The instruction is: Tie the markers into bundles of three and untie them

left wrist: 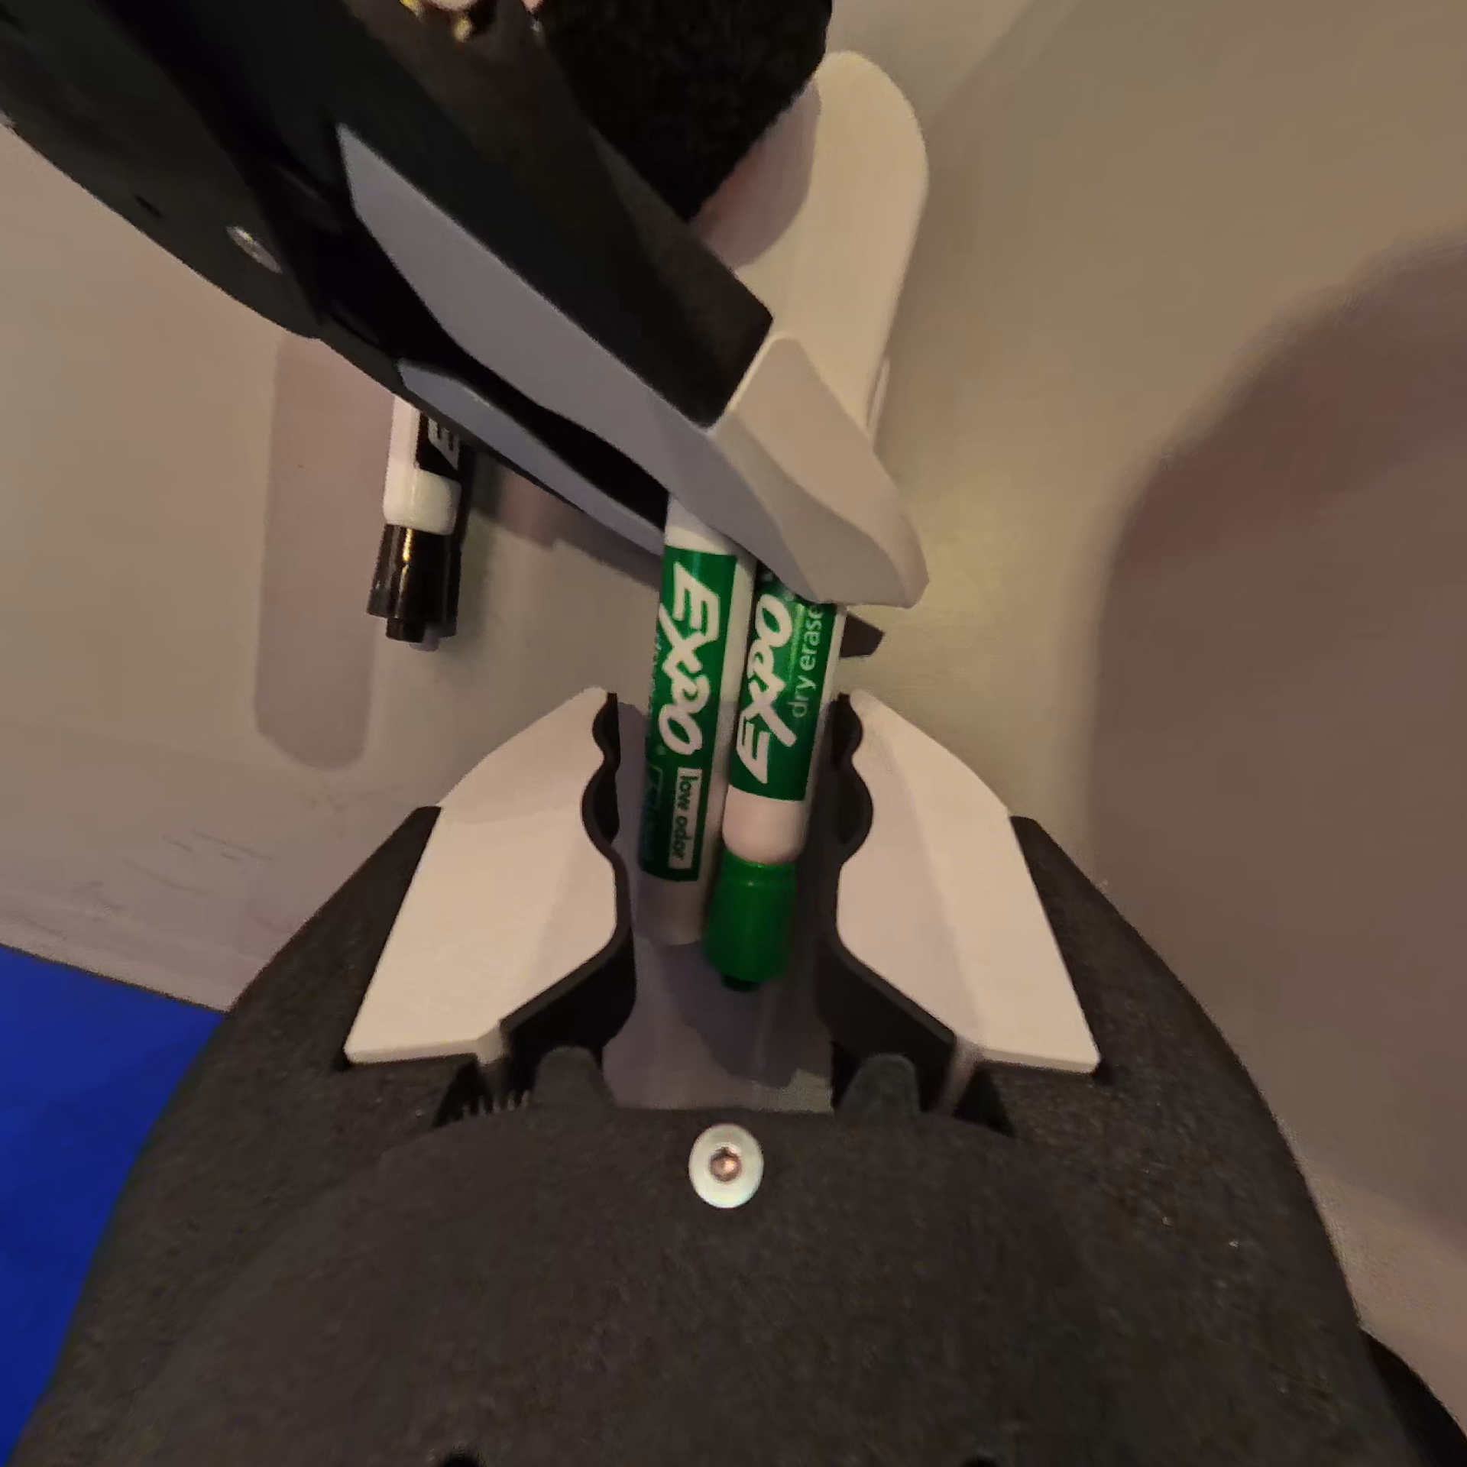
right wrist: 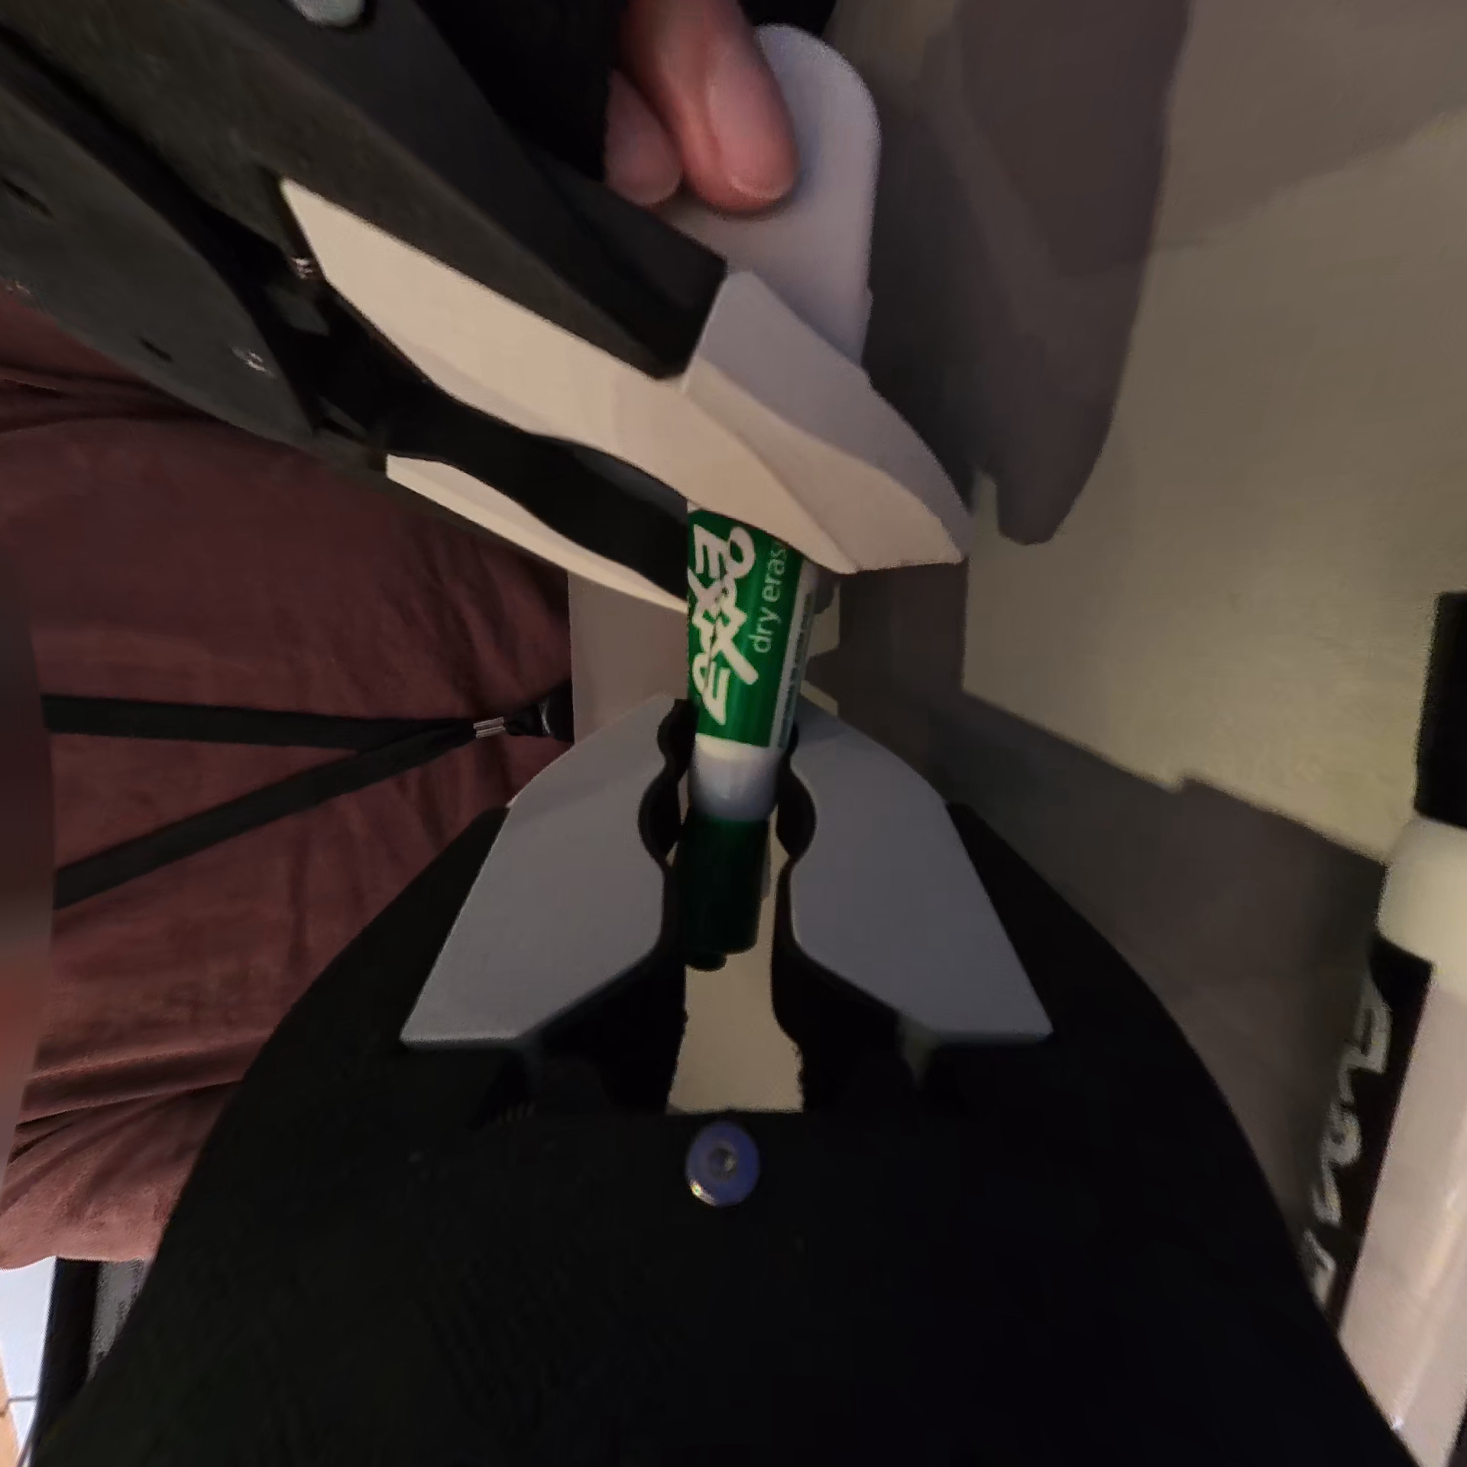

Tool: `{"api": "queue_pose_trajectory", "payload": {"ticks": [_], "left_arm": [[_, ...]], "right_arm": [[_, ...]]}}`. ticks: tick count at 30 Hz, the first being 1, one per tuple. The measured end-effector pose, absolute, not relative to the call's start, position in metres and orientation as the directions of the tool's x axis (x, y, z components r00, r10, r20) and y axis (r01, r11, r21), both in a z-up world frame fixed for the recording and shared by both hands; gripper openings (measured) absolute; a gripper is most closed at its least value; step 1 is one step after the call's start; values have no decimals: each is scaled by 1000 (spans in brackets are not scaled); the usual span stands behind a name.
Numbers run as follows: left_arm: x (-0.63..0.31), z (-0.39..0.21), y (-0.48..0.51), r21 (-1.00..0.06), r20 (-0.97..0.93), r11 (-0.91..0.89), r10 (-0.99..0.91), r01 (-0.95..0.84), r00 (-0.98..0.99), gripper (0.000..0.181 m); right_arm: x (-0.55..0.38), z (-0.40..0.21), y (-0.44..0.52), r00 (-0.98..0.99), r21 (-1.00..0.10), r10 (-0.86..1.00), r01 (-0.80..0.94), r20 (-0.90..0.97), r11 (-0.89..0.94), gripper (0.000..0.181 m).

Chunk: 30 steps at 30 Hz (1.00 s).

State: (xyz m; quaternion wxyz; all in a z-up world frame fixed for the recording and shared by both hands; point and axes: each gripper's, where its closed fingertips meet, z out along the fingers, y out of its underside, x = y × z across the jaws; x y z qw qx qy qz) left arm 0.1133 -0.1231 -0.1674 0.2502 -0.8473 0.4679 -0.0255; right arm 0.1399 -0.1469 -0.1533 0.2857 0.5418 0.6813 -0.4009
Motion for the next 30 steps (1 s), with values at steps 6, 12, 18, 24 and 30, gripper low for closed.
{"api": "queue_pose_trajectory", "payload": {"ticks": [6,12,18,24,30], "left_arm": [[116,-168,-121,-391,-165,-442,-829,-807,534,40],[113,-170,-120,-306,-155,-455,-843,-837,515,38],[114,-167,-121,-284,-124,-470,-846,-836,518,38],[107,-158,-116,-302,-156,-474,-831,-827,533,37],[100,-149,-113,-317,-193,-468,-820,-825,539,37]], "right_arm": [[142,-153,-141,-298,-280,551,953,-779,119,20],[140,-153,-138,-303,-290,573,950,-761,117,21],[140,-150,-136,-296,-296,565,951,-771,94,21],[134,-138,-132,-280,-319,542,948,-792,24,27],[128,-124,-124,-294,-373,569,927,-768,-26,42]]}}
